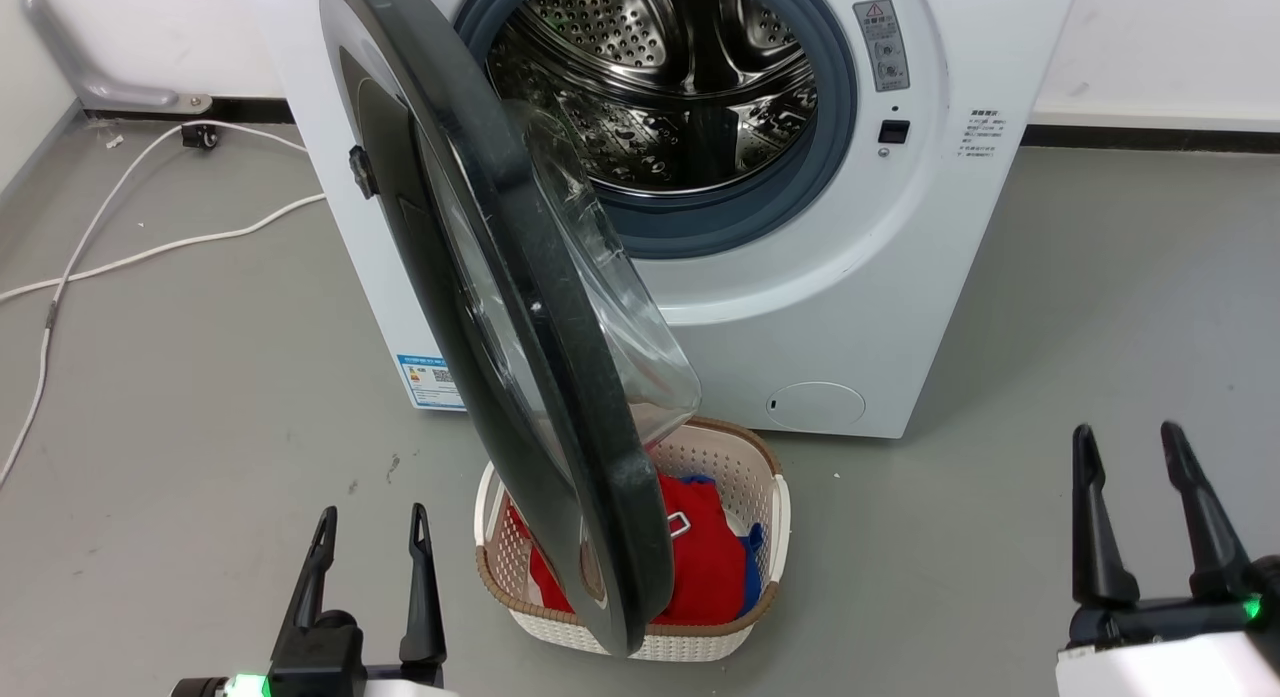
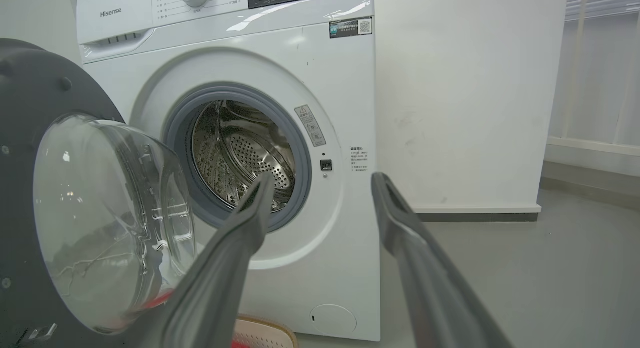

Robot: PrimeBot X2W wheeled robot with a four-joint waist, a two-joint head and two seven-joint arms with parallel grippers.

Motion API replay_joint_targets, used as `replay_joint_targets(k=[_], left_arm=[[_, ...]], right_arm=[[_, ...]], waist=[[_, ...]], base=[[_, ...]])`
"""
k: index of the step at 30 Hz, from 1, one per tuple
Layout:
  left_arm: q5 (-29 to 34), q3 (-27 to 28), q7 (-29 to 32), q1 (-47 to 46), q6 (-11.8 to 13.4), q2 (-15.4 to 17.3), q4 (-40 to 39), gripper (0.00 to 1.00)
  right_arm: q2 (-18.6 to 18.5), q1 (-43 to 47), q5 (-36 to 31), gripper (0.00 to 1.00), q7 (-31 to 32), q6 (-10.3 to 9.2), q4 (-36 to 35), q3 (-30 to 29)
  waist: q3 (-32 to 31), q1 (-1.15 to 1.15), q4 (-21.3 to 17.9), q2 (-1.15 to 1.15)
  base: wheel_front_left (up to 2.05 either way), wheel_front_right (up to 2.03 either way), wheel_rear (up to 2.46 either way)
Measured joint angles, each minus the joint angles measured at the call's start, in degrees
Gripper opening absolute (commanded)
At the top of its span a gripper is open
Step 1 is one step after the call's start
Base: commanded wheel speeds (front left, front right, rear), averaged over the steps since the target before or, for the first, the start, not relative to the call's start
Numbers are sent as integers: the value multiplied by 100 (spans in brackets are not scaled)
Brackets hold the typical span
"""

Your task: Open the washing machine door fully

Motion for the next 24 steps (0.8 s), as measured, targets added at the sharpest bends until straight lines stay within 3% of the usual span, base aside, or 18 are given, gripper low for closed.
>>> replay_joint_targets(k=[24], left_arm=[[-3,35,0,47,-1,12,7,100]], right_arm=[[93,619,-69,100,1,7,459,33]], waist=[[-16,0,3,0]], base=[[0,0,0]])
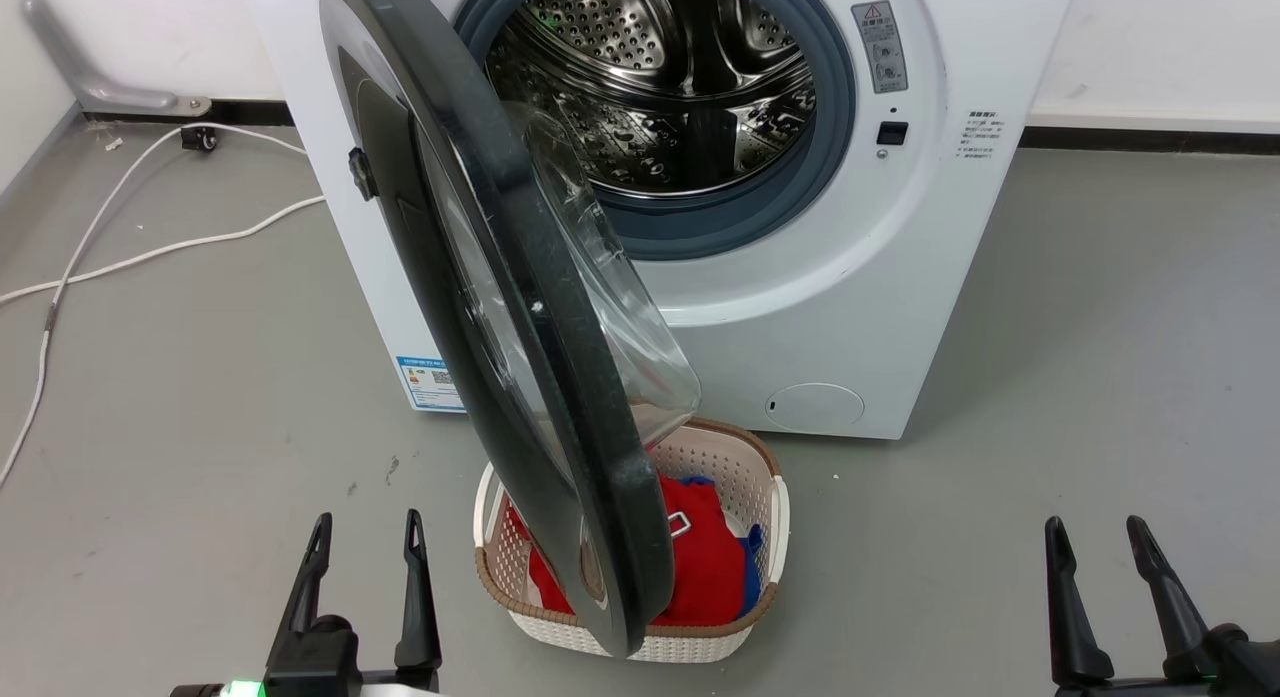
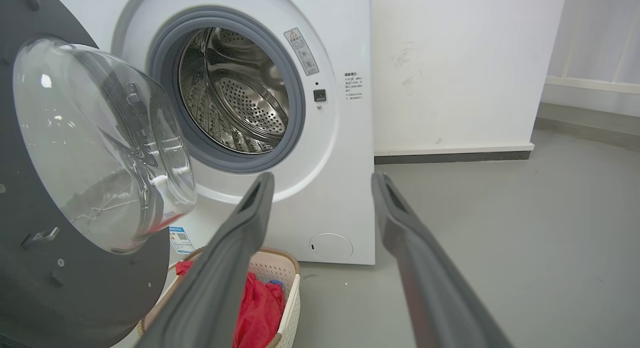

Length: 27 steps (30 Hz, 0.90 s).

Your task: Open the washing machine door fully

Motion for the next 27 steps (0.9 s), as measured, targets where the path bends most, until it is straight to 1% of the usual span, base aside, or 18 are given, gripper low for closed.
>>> replay_joint_targets(k=[5,6,7,11,14,16,22,27], left_arm=[[-20,19,0,0,-4,-2,59,100],[-20,21,0,1,-4,-3,81,48],[-20,27,0,1,-7,-2,98,0],[-20,24,0,-2,-24,-3,68,0],[4,30,0,-31,-24,11,-99,0],[52,58,0,-104,-20,76,-274,0],[267,135,0,-402,152,322,-1014,0],[477,45,0,-644,286,548,-1727,0]], right_arm=[[1,-7,-10,100,0,0,36,21],[1,-11,-14,100,0,0,41,21],[1,-14,-20,100,0,0,46,30],[1,-19,-30,100,0,0,71,43],[1,-21,-38,100,0,0,78,51],[1,-26,-38,100,0,0,81,65],[1,-33,-46,100,0,0,73,68],[1,-34,-46,100,0,0,60,65]], waist=[[6,0,5,0],[6,0,7,0],[5,0,10,0],[0,0,20,0],[-9,0,37,0],[-16,0,46,0],[-16,0,79,0],[-27,0,88,0]], base=[[0,0,0],[0,0,0],[0,0,0],[0,0,0],[0,0,0],[0,0,0],[0,0,0],[0,0,0]])
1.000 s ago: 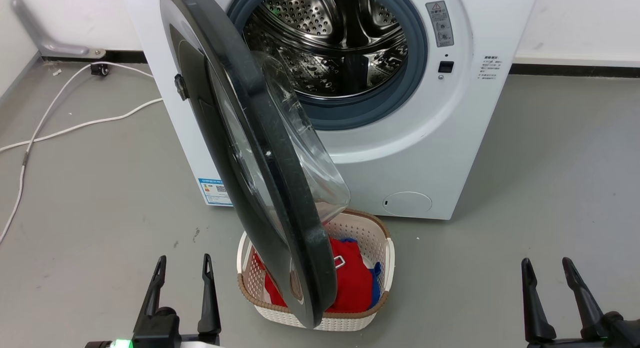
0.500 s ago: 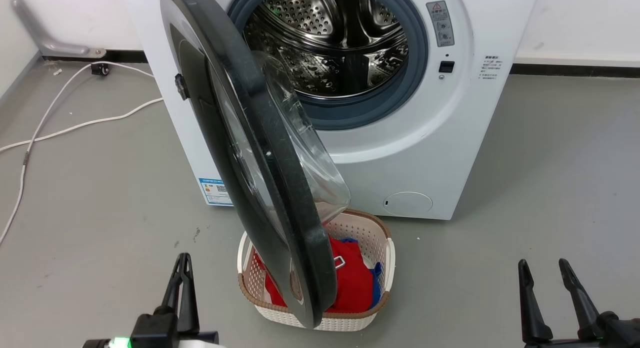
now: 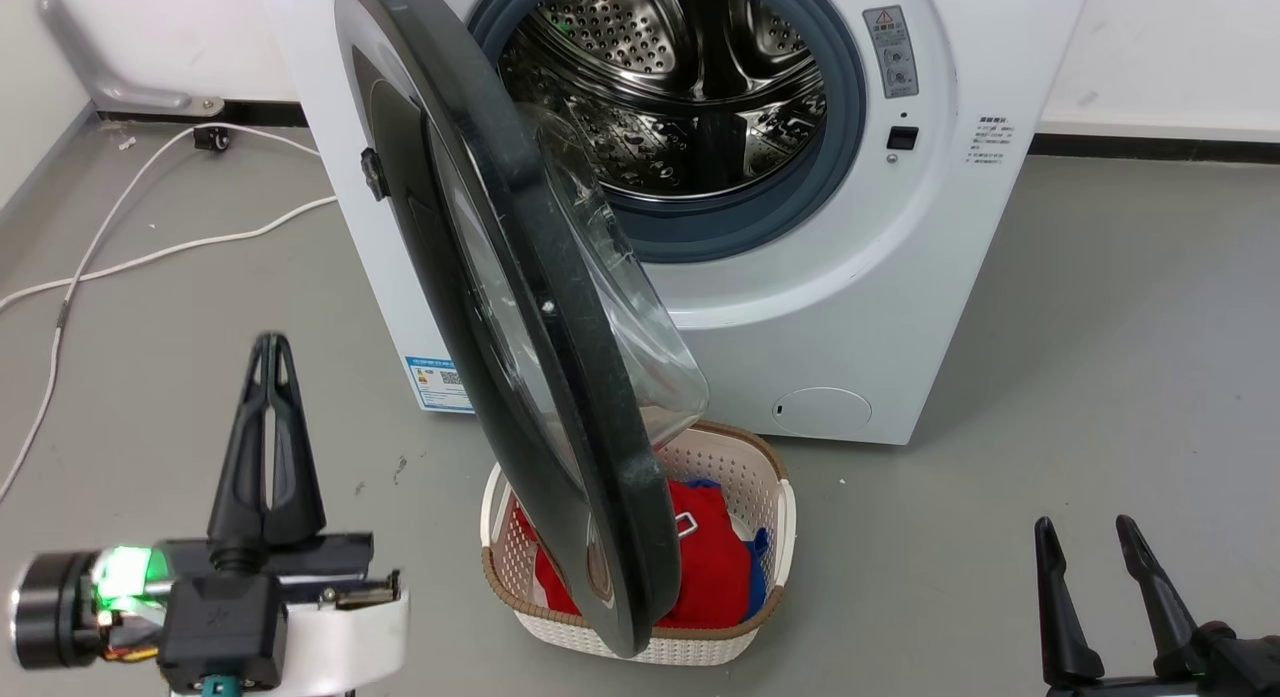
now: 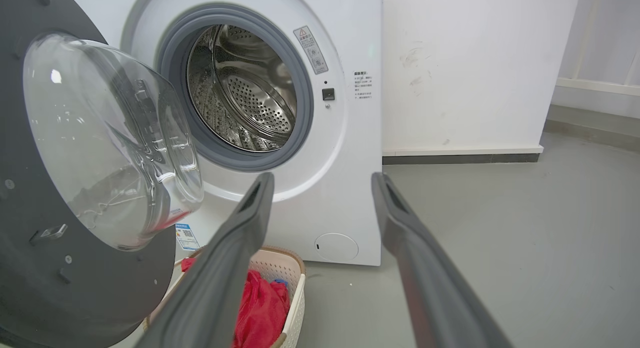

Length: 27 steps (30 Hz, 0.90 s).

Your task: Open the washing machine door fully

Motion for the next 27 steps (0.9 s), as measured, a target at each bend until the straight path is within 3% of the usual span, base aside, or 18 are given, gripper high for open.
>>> replay_joint_targets(k=[10,19,27], left_arm=[[267,-778,-1,-566,43,210,-964,0],[308,-1931,-2,-1019,-283,145,-1226,0],[182,-2894,-2,-1095,-565,18,-920,0]], right_arm=[[1,-7,3,100,0,0,7,77],[1,-41,-2,100,0,0,8,126],[1,-52,-26,100,0,0,16,148]], waist=[[10,0,-50,0],[59,1,-83,0],[104,1,-78,0]], base=[[0,0,0],[0,0,0],[0,0,0]])
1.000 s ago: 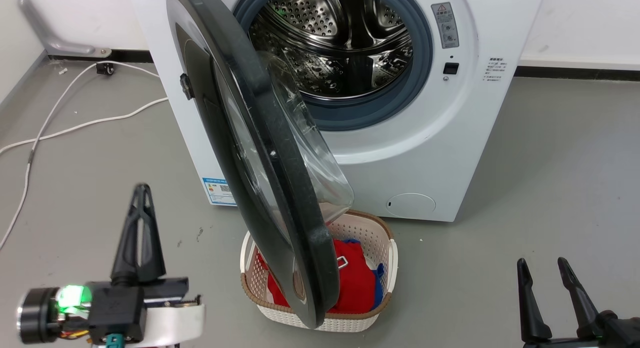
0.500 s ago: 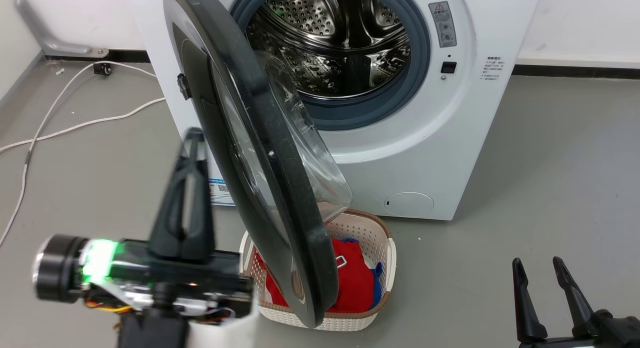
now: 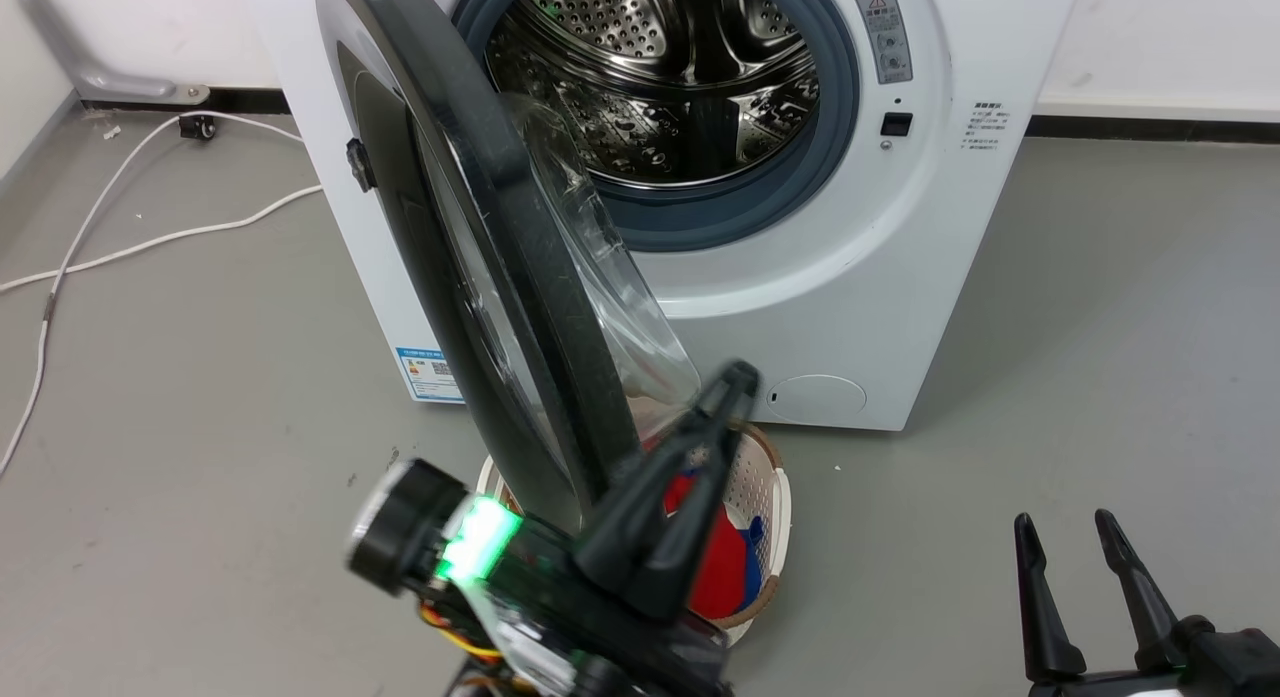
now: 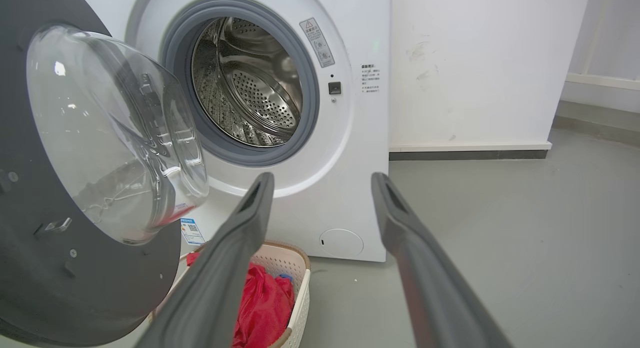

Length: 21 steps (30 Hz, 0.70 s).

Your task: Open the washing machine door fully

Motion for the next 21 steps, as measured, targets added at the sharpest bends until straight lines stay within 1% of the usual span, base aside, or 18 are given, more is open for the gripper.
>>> replay_joint_targets(k=[3,8,15,21], left_arm=[[-74,-313,0,40,-78,-24,175,0],[-188,-647,1,187,-101,-18,530,0],[-371,-907,1,291,-134,16,1170,0],[-493,-961,2,322,-96,40,1796,0]], right_arm=[[0,-35,-2,100,0,0,-1,9],[0,-85,-18,100,0,0,-4,19],[1,-235,-73,100,0,0,-14,22],[1,-346,-111,100,0,0,3,47]], waist=[[39,0,-1,0],[138,0,-9,0],[340,0,-5,0],[480,0,-4,0]], base=[[0,0,0],[0,0,0],[0,0,0],[0,0,0]])
